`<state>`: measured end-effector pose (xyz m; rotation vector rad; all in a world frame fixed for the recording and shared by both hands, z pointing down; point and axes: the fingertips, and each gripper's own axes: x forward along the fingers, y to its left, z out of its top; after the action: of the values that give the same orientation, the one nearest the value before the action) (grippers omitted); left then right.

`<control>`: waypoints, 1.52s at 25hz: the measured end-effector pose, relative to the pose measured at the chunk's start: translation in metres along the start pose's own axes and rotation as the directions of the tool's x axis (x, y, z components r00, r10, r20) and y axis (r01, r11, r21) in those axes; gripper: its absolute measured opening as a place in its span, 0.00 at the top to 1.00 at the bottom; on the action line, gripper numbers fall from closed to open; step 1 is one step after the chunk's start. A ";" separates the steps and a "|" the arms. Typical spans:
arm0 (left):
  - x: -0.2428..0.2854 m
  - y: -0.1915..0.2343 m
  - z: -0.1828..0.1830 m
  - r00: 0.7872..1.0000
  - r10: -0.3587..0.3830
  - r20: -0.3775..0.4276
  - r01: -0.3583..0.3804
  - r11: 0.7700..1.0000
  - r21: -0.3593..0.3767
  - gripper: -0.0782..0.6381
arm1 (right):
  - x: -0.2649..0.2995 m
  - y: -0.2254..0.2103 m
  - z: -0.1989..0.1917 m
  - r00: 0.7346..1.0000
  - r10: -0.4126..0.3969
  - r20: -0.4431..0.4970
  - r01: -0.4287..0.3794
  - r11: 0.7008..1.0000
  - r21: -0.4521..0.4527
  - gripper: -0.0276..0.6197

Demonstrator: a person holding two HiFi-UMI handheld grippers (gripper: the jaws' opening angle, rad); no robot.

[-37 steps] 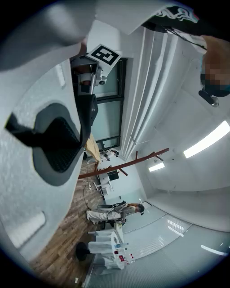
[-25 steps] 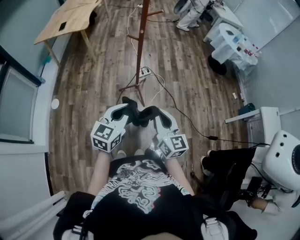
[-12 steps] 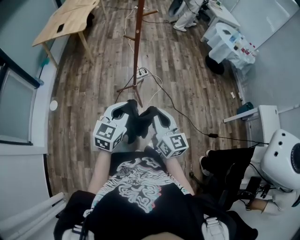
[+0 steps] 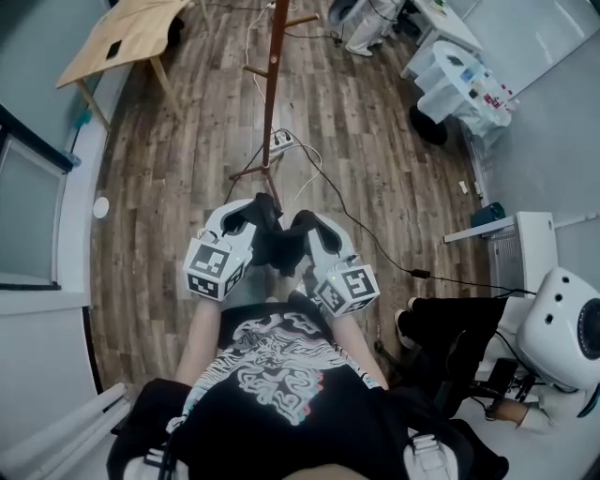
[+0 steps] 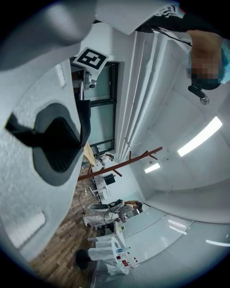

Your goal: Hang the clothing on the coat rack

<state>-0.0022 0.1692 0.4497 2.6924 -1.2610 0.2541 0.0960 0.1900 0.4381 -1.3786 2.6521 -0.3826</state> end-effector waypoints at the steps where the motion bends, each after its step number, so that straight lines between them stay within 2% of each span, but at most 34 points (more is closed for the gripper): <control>1: 0.004 0.004 0.002 1.000 -0.001 0.002 0.001 1.000 0.000 0.89 | 0.004 -0.003 0.000 1.000 -0.003 0.001 0.003 1.000 0.000 0.95; 8: 0.043 0.046 0.026 0.999 0.028 0.034 -0.029 0.999 0.024 0.89 | 0.048 -0.028 0.017 1.000 -0.009 0.017 0.008 1.000 0.024 0.95; 23: 0.127 0.162 0.072 0.997 0.019 0.072 -0.021 0.999 0.029 0.89 | 0.177 -0.077 0.039 0.999 -0.004 0.033 0.004 1.000 0.029 0.95; 27: 0.144 0.197 0.084 0.992 0.056 0.117 -0.061 0.997 0.042 0.89 | 0.211 -0.091 0.044 0.999 -0.021 0.042 0.021 1.000 0.016 0.95; 38: 0.180 0.248 0.100 0.991 0.009 0.131 -0.018 0.998 0.065 0.89 | 0.265 -0.112 0.050 0.992 -0.087 0.092 0.087 0.996 0.006 0.95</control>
<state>-0.0715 -0.1427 0.4094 2.7981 -1.3293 0.1257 0.0434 -0.0969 0.4229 -1.4780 2.5240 -0.3231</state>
